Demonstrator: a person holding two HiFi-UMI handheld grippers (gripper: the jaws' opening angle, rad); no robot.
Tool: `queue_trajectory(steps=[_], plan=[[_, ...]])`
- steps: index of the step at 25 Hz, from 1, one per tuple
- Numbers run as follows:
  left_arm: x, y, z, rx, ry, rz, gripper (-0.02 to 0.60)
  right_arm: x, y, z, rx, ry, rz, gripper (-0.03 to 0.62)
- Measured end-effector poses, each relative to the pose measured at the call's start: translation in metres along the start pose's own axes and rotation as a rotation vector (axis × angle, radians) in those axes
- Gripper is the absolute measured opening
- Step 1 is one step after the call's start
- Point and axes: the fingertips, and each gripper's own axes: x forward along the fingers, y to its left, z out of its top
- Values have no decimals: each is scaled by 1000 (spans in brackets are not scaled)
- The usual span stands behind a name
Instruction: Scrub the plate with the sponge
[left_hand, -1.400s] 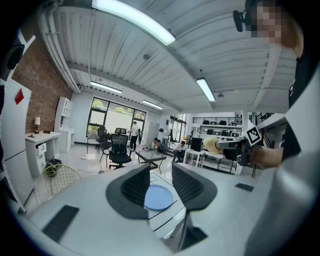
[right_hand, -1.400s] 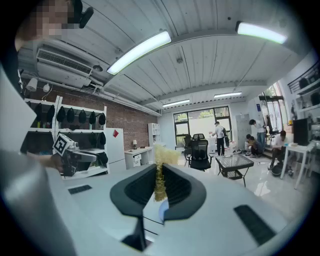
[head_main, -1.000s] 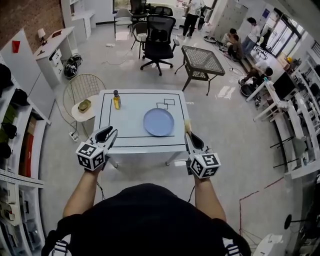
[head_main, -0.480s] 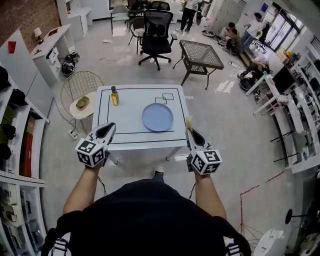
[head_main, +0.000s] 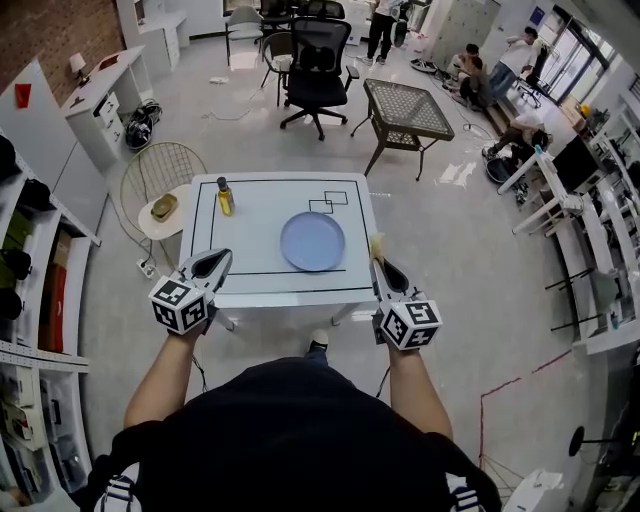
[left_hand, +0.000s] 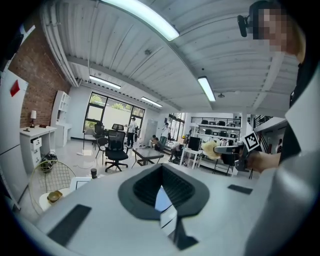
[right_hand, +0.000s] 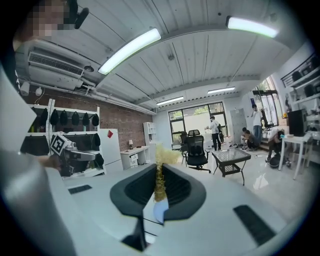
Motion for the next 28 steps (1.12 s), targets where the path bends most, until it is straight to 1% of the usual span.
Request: queue_trajectory(steps=[3, 6, 9, 12, 17, 20, 26, 28], plan=[[23, 5, -1, 26, 28, 18, 6, 16, -18, -4, 2, 13, 14, 31], [49, 6, 3, 0, 30, 5, 6, 32, -39, -8, 6, 29, 27, 31], [70, 3, 9, -12, 7, -6, 6, 47, -57, -8, 9, 40, 39, 31], [90, 0, 16, 7, -19, -3, 6, 64, -75, -7, 9, 48, 57, 31], [122, 1, 22, 17, -32, 3, 6, 89, -102, -6, 8, 58, 83, 31], [134, 2, 28, 10, -34, 10, 6, 104, -112, -4, 10, 59, 108, 31], [146, -3, 45, 39, -39, 39, 6, 126, -125, 5, 2, 60, 166, 31], [148, -5, 49, 36, -45, 46, 6, 132, -128, 11, -9, 57, 182, 31]])
